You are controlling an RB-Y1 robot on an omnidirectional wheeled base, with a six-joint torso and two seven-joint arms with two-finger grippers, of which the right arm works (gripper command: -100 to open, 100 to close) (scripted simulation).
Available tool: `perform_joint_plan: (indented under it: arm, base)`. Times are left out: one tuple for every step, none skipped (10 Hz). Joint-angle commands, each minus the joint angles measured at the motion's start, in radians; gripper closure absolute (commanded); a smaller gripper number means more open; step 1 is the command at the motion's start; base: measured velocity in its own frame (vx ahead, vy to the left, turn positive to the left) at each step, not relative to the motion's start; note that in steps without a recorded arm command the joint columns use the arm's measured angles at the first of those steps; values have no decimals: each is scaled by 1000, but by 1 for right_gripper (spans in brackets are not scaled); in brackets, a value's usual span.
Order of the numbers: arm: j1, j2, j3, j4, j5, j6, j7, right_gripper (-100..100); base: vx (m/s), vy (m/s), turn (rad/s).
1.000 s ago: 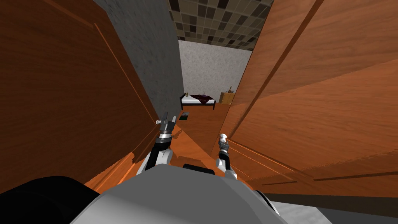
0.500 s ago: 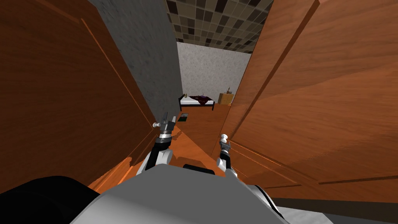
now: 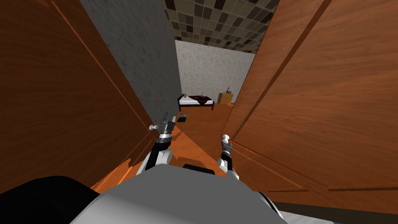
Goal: Push the door open
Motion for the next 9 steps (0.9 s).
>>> perform_joint_plan:
  arm:
    - [-15,-14,-28,20,-17,-25,-1,100]
    - [-16,-14,-38,21,-24,-26,2,100]
    - [-17,-13,-48,22,-30,-27,4,100]
    - [-17,-12,-56,22,-36,-27,6,100]
    - [-18,-12,-56,61,-36,-27,6,100]
    - [-17,-12,-56,64,-36,-27,6,100]
    - [-17,-12,-56,44,-36,-27,6,100]
    - [-17,-12,-56,22,-36,-27,6,100]
    - [-17,-12,-56,22,-36,-27,6,100]
  base:
    - [173,44,-66]
    - [210,31,-65]
    - [206,64,-58]
    - [200,76,-64]
    - [137,23,-31]
    - [53,-17,6]
    - [-7,-17,14]
    - [-26,-12,7]
    - [-19,2,13]
